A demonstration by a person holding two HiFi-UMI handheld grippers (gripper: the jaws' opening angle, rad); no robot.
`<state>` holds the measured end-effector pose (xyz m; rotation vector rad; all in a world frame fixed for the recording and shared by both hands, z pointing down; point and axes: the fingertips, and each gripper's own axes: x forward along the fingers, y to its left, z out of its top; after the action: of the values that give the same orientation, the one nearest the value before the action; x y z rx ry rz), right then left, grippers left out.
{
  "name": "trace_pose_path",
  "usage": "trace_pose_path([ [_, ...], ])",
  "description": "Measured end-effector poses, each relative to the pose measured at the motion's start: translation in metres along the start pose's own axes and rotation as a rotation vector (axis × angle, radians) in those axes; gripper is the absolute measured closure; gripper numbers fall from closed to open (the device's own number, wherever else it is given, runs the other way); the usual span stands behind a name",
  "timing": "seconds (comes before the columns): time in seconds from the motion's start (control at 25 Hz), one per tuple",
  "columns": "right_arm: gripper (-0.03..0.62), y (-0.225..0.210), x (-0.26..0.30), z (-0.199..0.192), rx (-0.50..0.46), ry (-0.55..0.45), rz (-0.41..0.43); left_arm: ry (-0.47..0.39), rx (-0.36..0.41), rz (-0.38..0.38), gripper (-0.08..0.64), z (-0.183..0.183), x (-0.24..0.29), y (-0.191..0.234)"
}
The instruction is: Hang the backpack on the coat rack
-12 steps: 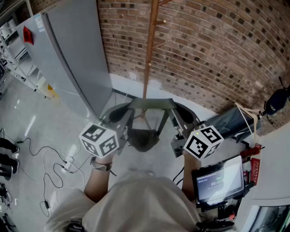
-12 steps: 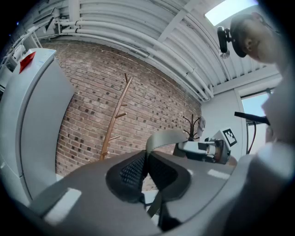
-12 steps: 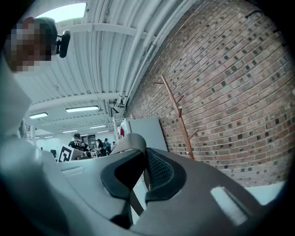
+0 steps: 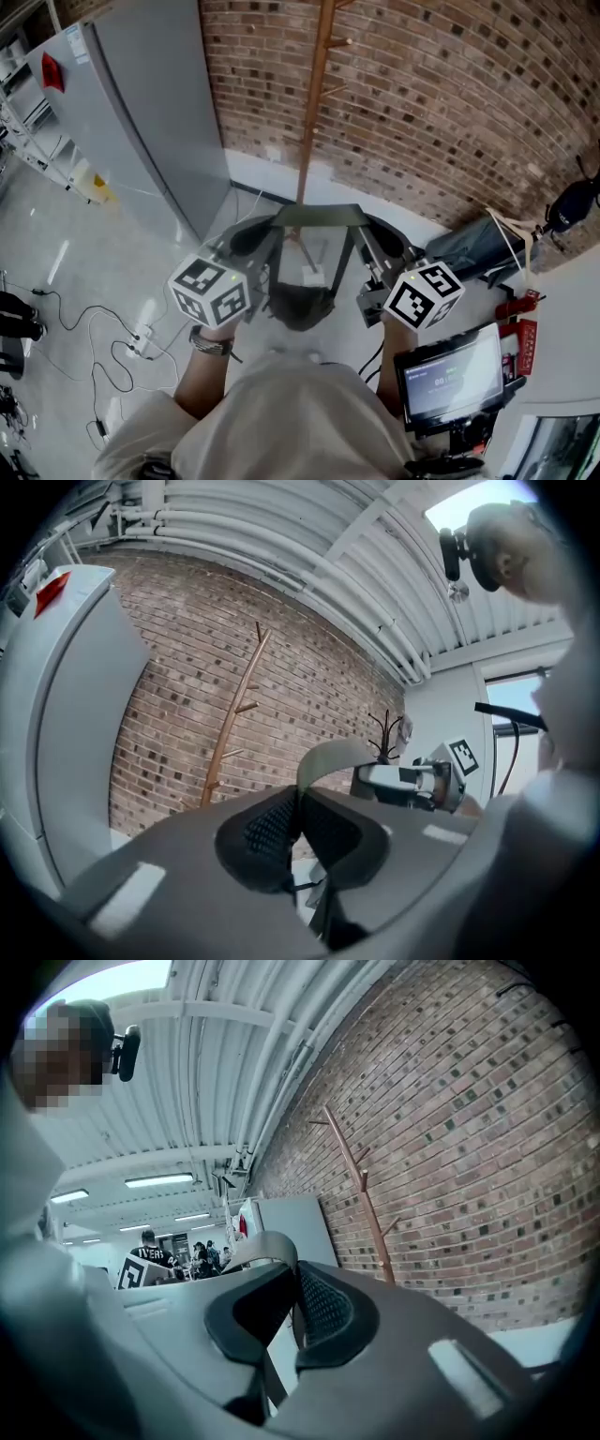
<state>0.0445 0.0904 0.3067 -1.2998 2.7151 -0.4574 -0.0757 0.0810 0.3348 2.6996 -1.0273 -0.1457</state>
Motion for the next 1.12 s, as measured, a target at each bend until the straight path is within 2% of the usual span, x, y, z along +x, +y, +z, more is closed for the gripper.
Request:
trace_pose_path([
  [0.48,0.584,0.001,0.003,-0.003,0.064,-0.056,-0.023,0.012,-0.023,-0.067,0.554,-0.002,0.002,0.006],
  [0.72,0.584,-0.016,0.025,-0.003,0.058,-0.036,0.010,0.017,-0.021,-0.032,0.554,-0.002,0.016,0.025],
  [1.12,0.584,-0.060,0.080,0.015,0.080,-0.021,0.129,0.007,-0.012,0.043,0.554,0.008,0.064,0.066],
])
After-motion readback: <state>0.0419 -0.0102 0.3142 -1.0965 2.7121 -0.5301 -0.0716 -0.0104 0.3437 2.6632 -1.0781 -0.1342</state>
